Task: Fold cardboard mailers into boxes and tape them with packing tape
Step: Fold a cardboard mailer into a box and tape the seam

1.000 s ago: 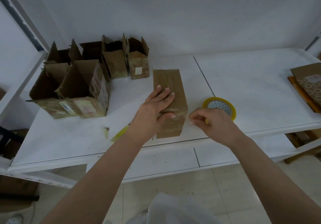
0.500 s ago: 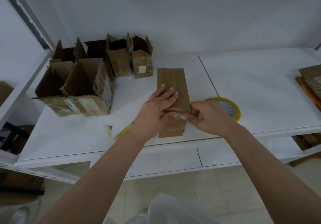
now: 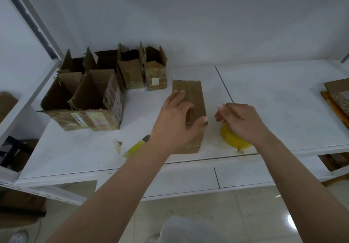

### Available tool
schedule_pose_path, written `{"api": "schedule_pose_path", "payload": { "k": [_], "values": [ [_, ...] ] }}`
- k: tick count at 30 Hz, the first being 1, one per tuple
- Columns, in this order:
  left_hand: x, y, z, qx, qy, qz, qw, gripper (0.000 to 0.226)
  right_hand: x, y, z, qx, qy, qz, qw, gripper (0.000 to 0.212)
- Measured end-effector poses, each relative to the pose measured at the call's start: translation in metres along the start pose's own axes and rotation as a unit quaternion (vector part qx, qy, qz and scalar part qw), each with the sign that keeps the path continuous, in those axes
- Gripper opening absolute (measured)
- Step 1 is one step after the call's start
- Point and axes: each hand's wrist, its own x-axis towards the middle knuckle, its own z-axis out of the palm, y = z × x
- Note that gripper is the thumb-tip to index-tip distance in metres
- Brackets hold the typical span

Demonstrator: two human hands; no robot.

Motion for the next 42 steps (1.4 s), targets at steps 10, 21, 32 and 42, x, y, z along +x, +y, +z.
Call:
{"api": "schedule_pose_path", "payload": {
  "k": [10, 21, 32, 42],
  "values": [
    [0.023, 0.024, 0.005, 0.148, -0.101, -0.106, 0.978, 0.097, 0.01, -0.023, -0.011, -0.207, 0.006, -0.09, 0.974, 0.053],
    [0.018, -0.012, -0.07, 0.173, -0.079, 0.212, 0.959, 0.065, 0.031, -0.08, -0.005, -0.35, -0.085, -0.22, 0.906, 0.121],
    [0.002, -0.005, -0.031, -0.369, -0.028, -0.075, 0.926, 0.038, 0.03, -0.083, 0.006, -0.154, 0.046, 0.026, 0.987, 0.069],
    [0.003, -0.036, -0.002, -0.277, -0.076, -0.064, 0.956, 0.036, 0.007, -0.043, 0.027, -0.034, -0.047, 0.032, 0.998, 0.031]
  ]
}}
